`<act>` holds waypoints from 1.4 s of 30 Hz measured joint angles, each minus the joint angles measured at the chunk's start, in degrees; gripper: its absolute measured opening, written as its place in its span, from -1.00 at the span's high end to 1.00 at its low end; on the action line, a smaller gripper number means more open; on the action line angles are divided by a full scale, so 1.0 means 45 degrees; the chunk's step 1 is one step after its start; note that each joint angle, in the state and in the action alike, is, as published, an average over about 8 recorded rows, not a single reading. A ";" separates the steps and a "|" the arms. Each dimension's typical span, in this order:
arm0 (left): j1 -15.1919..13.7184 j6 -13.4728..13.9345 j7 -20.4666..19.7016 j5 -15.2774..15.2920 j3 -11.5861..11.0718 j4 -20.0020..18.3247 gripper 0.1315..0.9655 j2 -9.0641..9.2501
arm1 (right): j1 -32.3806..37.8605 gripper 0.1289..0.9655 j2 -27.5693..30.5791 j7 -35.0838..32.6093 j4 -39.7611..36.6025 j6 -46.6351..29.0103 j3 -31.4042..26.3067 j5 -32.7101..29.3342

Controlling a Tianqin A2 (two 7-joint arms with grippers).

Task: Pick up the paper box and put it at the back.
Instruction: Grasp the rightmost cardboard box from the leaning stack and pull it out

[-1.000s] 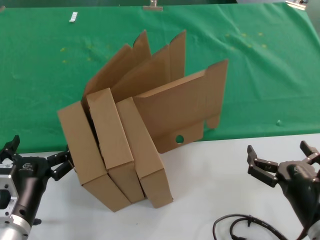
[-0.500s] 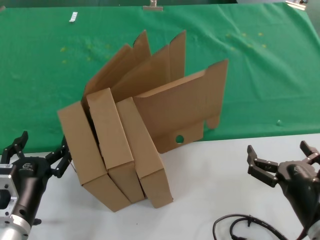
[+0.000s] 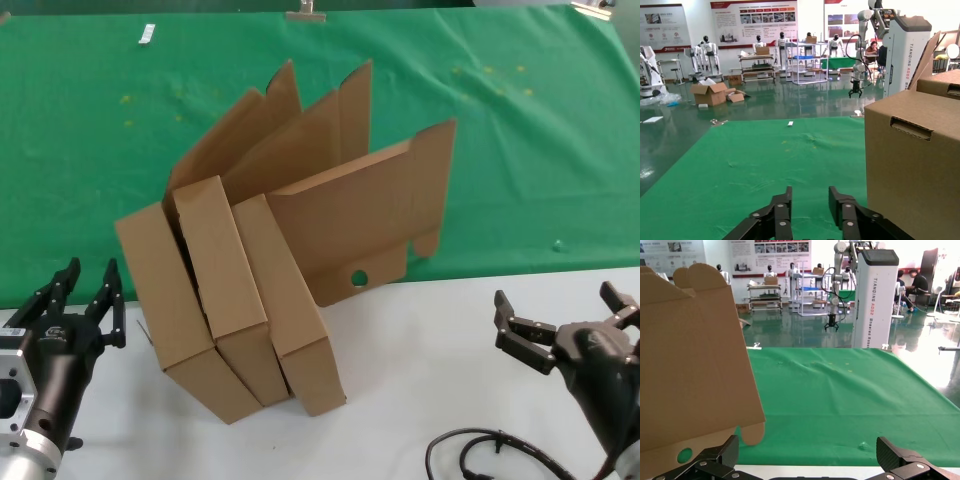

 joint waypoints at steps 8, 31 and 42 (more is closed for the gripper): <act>0.0000 0.0000 0.0000 0.0000 0.0000 0.0000 0.66 0.0000 | 0.0000 -1.00 0.0000 0.0000 0.0000 0.0000 0.0000 0.0000; 0.0000 0.0000 0.0000 0.0000 0.0000 0.0000 0.96 0.0000 | 0.0000 -1.00 0.0000 0.0000 0.0000 0.0000 0.0000 0.0000; 0.0000 0.0000 0.0000 0.0000 0.0000 0.0000 0.91 0.0000 | 0.0000 -1.00 0.0000 0.0000 0.0000 0.0000 0.0000 0.0000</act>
